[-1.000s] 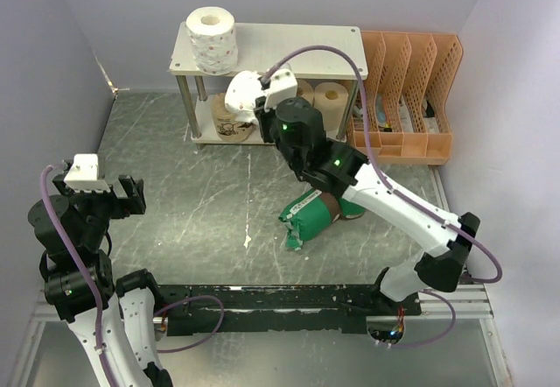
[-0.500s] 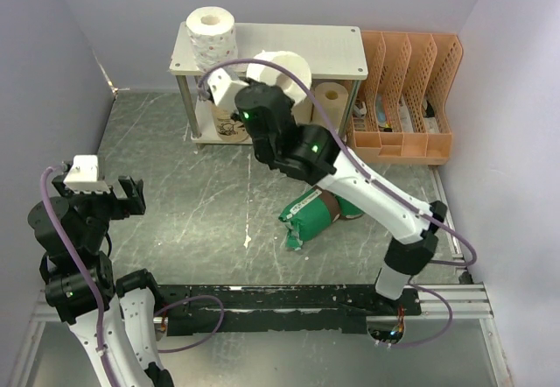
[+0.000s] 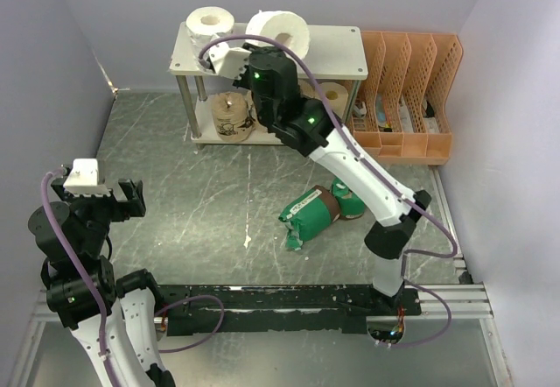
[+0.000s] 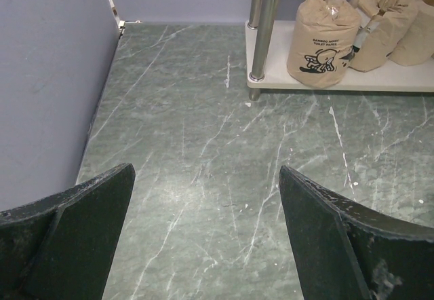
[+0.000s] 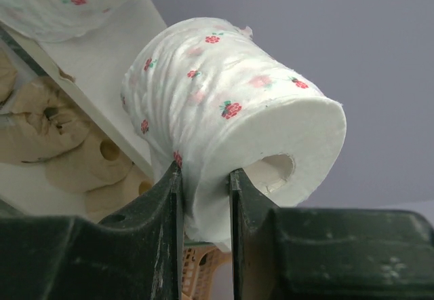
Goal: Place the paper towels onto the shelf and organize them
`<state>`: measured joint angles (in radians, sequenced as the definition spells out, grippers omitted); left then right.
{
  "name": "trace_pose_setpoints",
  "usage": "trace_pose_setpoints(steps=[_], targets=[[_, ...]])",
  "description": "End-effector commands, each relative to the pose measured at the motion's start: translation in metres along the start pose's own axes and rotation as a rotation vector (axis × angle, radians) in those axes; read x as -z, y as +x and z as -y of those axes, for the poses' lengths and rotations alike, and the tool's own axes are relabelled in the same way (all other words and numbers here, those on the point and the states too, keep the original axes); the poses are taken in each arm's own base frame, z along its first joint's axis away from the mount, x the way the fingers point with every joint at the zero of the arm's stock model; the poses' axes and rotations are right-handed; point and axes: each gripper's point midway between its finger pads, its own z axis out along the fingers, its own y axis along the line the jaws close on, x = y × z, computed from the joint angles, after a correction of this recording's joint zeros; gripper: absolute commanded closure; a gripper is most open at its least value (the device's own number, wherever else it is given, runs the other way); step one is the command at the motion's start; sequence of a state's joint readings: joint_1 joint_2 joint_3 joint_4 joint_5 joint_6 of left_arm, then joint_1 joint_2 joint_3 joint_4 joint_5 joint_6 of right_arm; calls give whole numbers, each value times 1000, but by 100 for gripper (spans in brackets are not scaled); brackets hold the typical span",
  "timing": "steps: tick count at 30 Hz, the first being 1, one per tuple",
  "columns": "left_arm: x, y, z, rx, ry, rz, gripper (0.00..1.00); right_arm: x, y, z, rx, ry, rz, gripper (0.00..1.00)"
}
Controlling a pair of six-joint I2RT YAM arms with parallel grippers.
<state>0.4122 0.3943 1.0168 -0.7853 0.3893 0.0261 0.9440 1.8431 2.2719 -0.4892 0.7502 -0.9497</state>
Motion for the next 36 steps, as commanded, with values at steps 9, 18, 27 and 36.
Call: trace_pose_setpoints(steps=[9,18,27,36], targets=[[2,-8,0,-17,-5,40,2,-28,-11,-9,14,18,57,92],[2,-7,0,-17,-6,39,2,-27,-15,8,-2,68,95,80],[1,-7,-1,-15,-5,35,2,-32,-9,2,0,62,79,77],[-2,-5,-1,-11,3,21,2,-36,-7,-6,10,47,72,70]])
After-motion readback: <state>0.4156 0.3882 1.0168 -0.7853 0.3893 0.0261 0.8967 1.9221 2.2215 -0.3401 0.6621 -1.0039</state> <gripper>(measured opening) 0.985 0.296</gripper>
